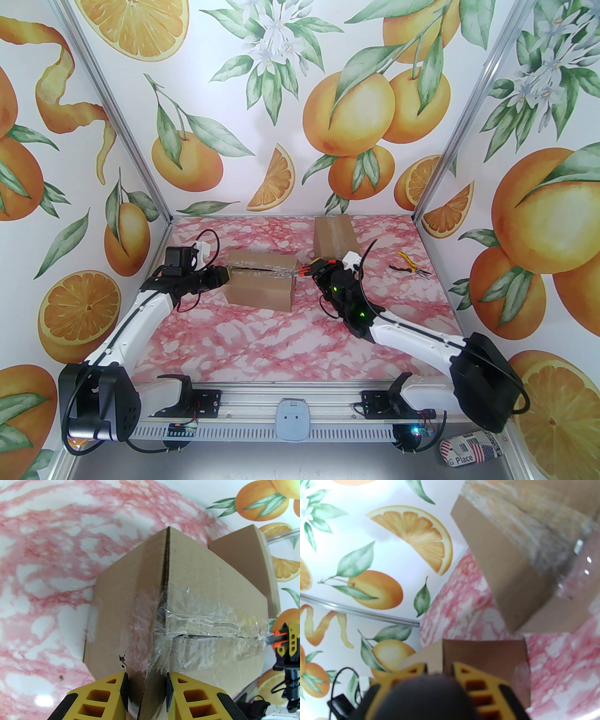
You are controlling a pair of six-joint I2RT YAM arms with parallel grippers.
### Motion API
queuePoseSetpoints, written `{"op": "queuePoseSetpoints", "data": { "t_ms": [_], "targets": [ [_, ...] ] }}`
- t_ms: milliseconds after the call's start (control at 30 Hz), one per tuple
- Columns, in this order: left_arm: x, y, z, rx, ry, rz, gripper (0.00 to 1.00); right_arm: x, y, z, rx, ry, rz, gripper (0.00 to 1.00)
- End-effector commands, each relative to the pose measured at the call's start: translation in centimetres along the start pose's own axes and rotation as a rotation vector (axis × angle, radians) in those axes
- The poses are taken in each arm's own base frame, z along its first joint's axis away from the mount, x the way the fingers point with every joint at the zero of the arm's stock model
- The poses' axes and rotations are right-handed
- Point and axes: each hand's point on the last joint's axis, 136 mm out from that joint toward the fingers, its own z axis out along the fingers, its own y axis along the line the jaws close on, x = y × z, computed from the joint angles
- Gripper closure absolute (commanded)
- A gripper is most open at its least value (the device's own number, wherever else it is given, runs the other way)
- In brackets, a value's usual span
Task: Unpack the express box
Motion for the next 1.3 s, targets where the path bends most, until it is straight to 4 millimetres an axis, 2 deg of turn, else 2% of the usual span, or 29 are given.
{"op": "queuePoseSetpoints", "data": {
  "t_ms": [0, 167, 400, 567, 733, 900, 1267],
  "targets": [
    [7.9, 5.4, 1.3, -0.177, 0.264, -0.169, 0.71, -1.8, -1.9, -1.0, 0.066, -0.095, -0.001, 1.0],
    [8.0, 6.0, 1.4, -0.186, 0.281, -0.158, 0.71, -2.3, -2.3, -0.9, 0.06, -0.09, 0.028, 1.0],
    [8.6, 6.8, 1.7, -0.211, 0.313, -0.138, 0.72, -3.8, -1.0, -0.5, 0.025, -0.024, 0.0, 1.0],
    [8.6, 6.6, 1.8, -0.196, 0.311, -0.144, 0.72, -2.1, -0.4, -0.1, 0.0, 0.063, -0.034, 1.0],
    [8.8, 6.3, 1.7, -0.178, 0.313, -0.147, 0.72, -1.7, 2.0, -0.5, -0.102, 0.039, -0.05, 1.0],
    [9.6, 6.5, 1.9, -0.179, 0.344, -0.146, 0.73, -2.0, 4.2, -2.0, -0.172, 0.0, -0.099, 1.0],
    [10.0, 6.8, 2.0, -0.186, 0.366, -0.15, 0.74, -1.5, 2.4, -1.5, -0.088, 0.007, -0.146, 1.0]
  ]
}}
